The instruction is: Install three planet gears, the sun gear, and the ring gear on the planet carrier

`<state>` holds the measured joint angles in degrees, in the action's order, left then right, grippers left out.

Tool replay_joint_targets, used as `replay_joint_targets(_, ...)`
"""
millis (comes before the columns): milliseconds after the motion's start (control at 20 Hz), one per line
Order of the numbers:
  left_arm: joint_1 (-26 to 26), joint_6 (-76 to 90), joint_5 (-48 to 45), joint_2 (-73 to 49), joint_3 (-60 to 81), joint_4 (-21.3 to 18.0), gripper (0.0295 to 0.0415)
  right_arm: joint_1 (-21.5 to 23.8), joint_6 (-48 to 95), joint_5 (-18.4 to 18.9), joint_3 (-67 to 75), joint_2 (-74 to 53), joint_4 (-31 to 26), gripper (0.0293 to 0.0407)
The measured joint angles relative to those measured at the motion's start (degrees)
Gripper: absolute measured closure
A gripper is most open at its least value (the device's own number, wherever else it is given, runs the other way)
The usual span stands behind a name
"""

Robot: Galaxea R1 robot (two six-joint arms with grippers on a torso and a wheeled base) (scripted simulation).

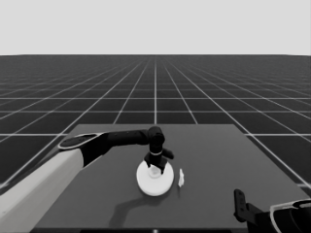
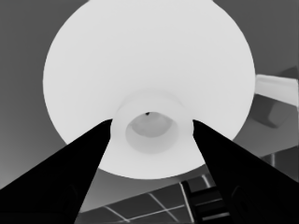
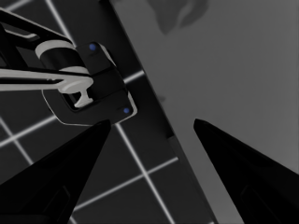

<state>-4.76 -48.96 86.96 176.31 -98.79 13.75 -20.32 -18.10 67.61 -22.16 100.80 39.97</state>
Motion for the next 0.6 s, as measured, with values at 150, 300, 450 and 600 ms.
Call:
replay_joint_targets(150,0.04,0.97,-0.01,0.01,0.01,0.0,0.0329,0.0,0.0,0.0,0.0,0.0,0.0,0.0315)
replay_joint_targets(300,0.06,1.17,-0.01,0.01,0.01,0.0,0.0326,0.0,0.0,0.0,0.0,0.0,0.0,0.0315)
replay_joint_targets(450,0.07,1.21,-0.01,0.01,0.01,0.0,0.0326,0.0,0.0,0.0,0.0,0.0,0.0,0.0315)
replay_joint_targets(600,5.68,-14.12,2.15,-1.39,5.02,-6.58,0.0324,0.0,0.0,0.0,0.0,0.0,0.0,0.0315)
